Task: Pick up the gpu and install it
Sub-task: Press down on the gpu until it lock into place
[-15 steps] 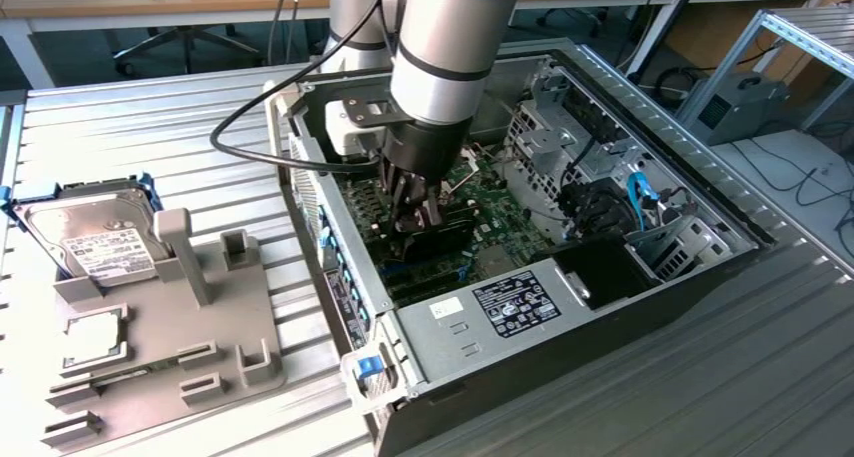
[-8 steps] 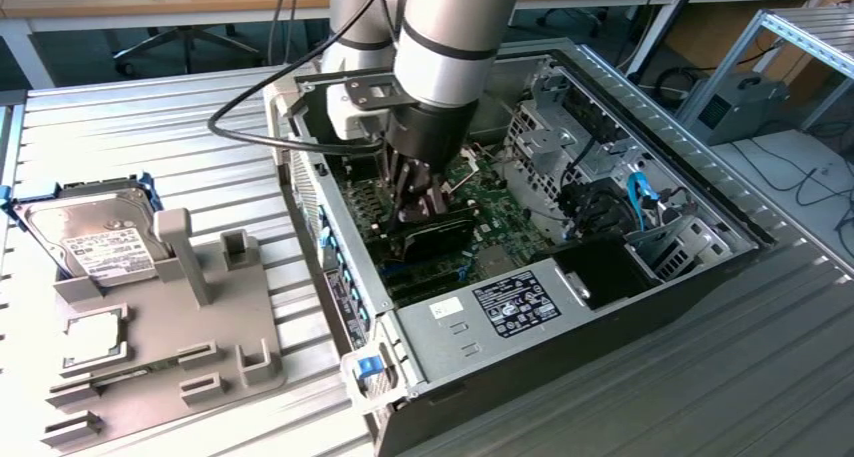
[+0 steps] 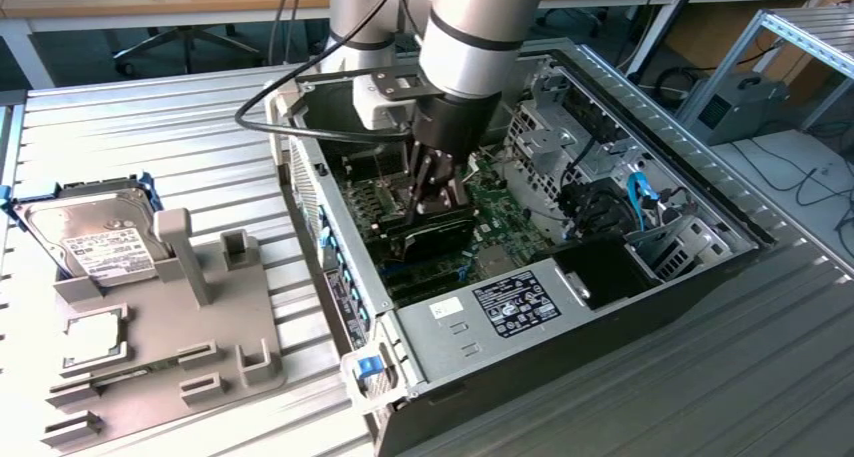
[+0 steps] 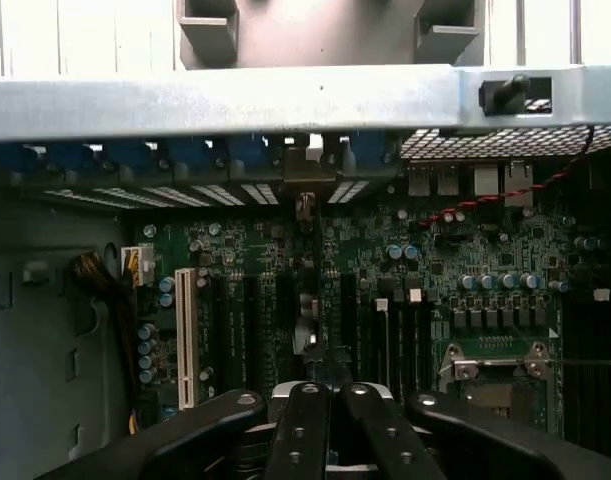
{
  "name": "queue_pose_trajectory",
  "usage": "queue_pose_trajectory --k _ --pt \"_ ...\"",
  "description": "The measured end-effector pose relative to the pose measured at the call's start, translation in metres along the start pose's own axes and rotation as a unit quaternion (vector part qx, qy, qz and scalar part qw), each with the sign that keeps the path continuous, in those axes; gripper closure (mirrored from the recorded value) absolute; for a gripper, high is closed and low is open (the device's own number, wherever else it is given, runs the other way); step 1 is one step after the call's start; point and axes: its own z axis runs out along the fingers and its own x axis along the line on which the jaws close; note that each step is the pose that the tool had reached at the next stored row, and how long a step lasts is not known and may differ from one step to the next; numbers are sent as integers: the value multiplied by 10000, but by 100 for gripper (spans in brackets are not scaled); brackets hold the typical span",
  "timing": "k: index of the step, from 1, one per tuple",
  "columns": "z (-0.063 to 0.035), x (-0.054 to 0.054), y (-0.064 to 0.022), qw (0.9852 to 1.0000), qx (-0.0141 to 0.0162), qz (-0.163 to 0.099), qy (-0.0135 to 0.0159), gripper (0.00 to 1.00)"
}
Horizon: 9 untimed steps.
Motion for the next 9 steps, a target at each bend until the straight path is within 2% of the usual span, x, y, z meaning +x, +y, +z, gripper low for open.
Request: queue_pose_trajectory --k 4,6,9 --pt "-26 -3 -109 10000 -14 0 0 89" --pt "-45 -5 -200 10000 -26 0 1 89" --pt "-70 -7 -290 10000 -34 0 1 89"
